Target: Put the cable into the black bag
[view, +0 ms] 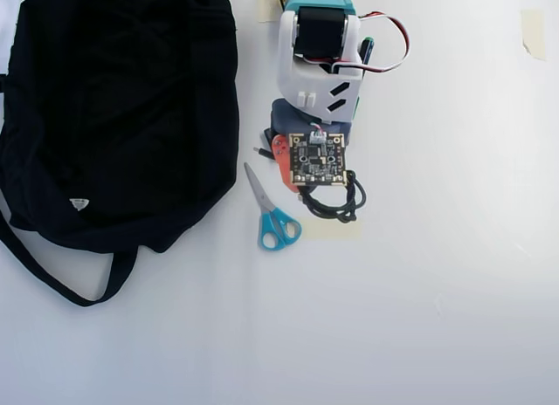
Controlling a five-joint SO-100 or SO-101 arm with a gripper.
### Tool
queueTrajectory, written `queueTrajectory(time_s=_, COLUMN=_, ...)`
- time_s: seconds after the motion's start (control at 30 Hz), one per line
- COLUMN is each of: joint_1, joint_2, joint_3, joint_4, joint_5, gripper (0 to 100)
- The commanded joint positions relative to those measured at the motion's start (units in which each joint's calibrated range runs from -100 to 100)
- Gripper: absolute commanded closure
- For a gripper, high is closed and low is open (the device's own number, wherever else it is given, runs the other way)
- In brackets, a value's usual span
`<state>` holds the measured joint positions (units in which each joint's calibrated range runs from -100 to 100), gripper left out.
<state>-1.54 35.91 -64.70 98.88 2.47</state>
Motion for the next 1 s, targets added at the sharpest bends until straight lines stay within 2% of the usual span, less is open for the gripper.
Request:
queueTrajectory(time_s=0.0, joint_1=-0.2, joint_2=-2.5, joint_3=-0.3, joint_4=0.7, joint_5=-0.5, gripper=98)
queueTrajectory(time_s=0.23, joint_1=-2.0, joint_2=-5.0, joint_3=1.6, joint_4=0.5, joint_5=-1.7, gripper=98)
queueTrajectory(time_s=0.6, joint_1=-1.9, joint_2=-31.6, joint_3=48.2, joint_4=-18.3, joint_5=-2.7, gripper=98)
queueTrajectory(time_s=0.8, joint_1=-0.7, joint_2=-47.3, joint_3=68.9, joint_4=-24.5, joint_5=-5.6, gripper=98)
queueTrajectory(time_s=0.97, joint_1=6.2, joint_2=-59.0, joint_3=84.5, joint_4=-28.8, joint_5=-8.2, gripper=98)
